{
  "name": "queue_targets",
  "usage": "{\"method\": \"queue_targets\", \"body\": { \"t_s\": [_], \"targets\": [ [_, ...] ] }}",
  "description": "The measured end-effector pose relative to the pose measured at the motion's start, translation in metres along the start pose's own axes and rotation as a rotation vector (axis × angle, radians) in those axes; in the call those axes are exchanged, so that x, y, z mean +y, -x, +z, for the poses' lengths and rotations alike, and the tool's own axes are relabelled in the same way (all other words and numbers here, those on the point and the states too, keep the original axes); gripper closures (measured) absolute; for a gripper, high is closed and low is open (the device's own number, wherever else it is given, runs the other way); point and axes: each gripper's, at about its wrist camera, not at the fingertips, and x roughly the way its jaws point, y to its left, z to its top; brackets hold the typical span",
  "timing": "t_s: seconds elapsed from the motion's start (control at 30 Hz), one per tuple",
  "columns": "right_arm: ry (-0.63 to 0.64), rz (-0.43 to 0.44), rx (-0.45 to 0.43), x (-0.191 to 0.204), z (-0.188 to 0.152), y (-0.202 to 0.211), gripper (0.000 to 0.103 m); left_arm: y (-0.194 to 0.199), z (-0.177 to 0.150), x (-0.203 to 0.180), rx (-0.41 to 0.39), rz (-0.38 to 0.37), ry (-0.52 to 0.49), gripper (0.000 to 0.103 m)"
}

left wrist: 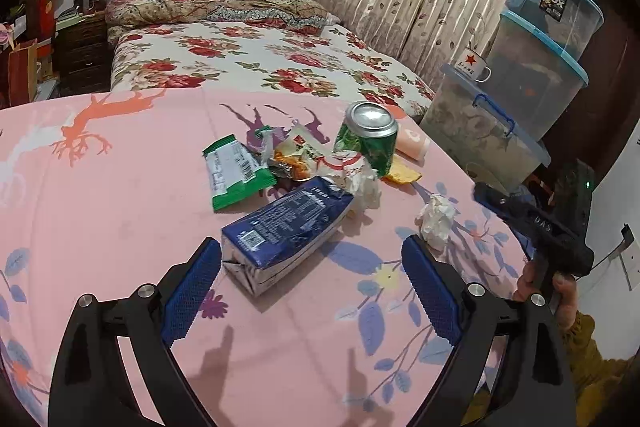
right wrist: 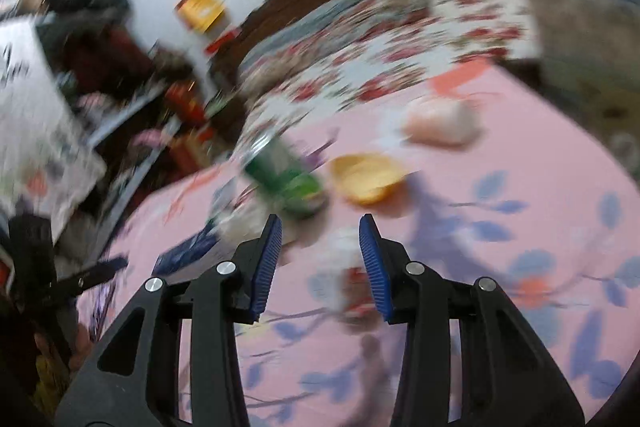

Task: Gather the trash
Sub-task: 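Grasp the green soda can with the right gripper while the left gripper grasps the blue milk carton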

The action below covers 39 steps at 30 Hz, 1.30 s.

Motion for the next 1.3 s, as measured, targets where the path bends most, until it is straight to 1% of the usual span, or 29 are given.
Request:
{"method": "queue_targets", "body": {
  "t_s": [0.07, 0.13, 0.23, 0.33, 0.43, 0.47, 0.5, 0.57, 0.6, 0.67, 0.8, 0.87, 0.9, 0.93, 0.97, 1.03, 1.07, 1.13, 1.2, 1.3],
  "targets": [
    [0.072, 0.007, 0.055, 0.023, -0.002, -0.025, 0.058, -0.004, -0.003, 0.006, 0.011, 0.011, 0.008, 0.016],
    [0.104, 0.013, 0.091, 0.037, -0.003, -0.047, 0.058, -0.007, -0.005, 0.012, 0.016, 0.012, 0.016, 0.015],
    [0.095, 0.034, 0.131, 0.049, 0.0, -0.072, 0.058, -0.006, -0.008, 0.017, 0.015, 0.009, 0.025, 0.015],
    [0.068, 0.037, 0.124, 0.052, 0.009, -0.081, 0.057, -0.003, -0.012, 0.025, 0.014, 0.01, 0.034, 0.015],
    [0.064, -0.001, 0.072, 0.051, 0.023, -0.081, 0.048, 0.0, -0.013, 0.031, 0.01, 0.01, 0.052, 0.015],
    [0.082, -0.034, 0.059, 0.052, 0.028, -0.081, 0.042, 0.001, -0.013, 0.035, 0.01, 0.004, 0.066, 0.015],
    [0.101, -0.057, 0.051, 0.054, 0.033, -0.083, 0.038, 0.001, -0.013, 0.037, 0.01, -0.002, 0.076, 0.015],
    [0.162, -0.115, 0.054, 0.057, 0.04, -0.092, 0.038, 0.0, -0.013, 0.042, 0.012, -0.02, 0.099, 0.015],
    [0.195, -0.151, 0.084, 0.058, 0.041, -0.102, 0.038, 0.0, -0.014, 0.044, 0.012, -0.028, 0.107, 0.015],
    [0.212, -0.162, 0.124, 0.056, 0.04, -0.114, 0.038, 0.001, -0.014, 0.043, 0.011, -0.038, 0.114, 0.015],
    [0.265, -0.193, 0.131, 0.055, 0.039, -0.127, 0.038, 0.002, -0.014, 0.039, 0.009, -0.04, 0.099, 0.015],
    [0.269, -0.21, 0.123, 0.052, 0.042, -0.133, 0.041, -0.001, -0.011, 0.037, 0.013, -0.04, 0.093, 0.015],
    [0.261, -0.208, 0.126, 0.049, 0.043, -0.136, 0.054, -0.002, -0.01, 0.035, 0.015, -0.038, 0.088, 0.015],
    [0.256, -0.188, 0.139, 0.048, 0.043, -0.14, 0.064, -0.004, -0.009, 0.034, 0.016, -0.037, 0.081, 0.015],
    [0.26, -0.182, 0.131, 0.048, 0.045, -0.141, 0.07, -0.007, -0.007, 0.029, 0.019, -0.026, 0.062, 0.015],
    [0.266, -0.182, 0.097, 0.05, 0.046, -0.135, 0.075, -0.013, -0.003, 0.02, 0.027, 0.012, 0.014, 0.015],
    [0.253, -0.177, 0.072, 0.049, 0.047, -0.128, 0.081, -0.016, 0.0, 0.014, 0.028, 0.023, -0.019, 0.012],
    [0.242, -0.18, 0.021, 0.047, 0.05, -0.113, 0.082, -0.024, 0.005, 0.003, 0.023, 0.034, -0.082, 0.009],
    [0.229, -0.178, -0.037, 0.045, 0.052, -0.092, 0.082, -0.036, 0.009, -0.002, 0.034, 0.046, -0.122, 0.009],
    [0.195, -0.166, -0.102, 0.038, 0.053, -0.059, 0.082, -0.062, 0.012, 0.003, 0.089, 0.067, -0.12, 0.009]
  ]
}}
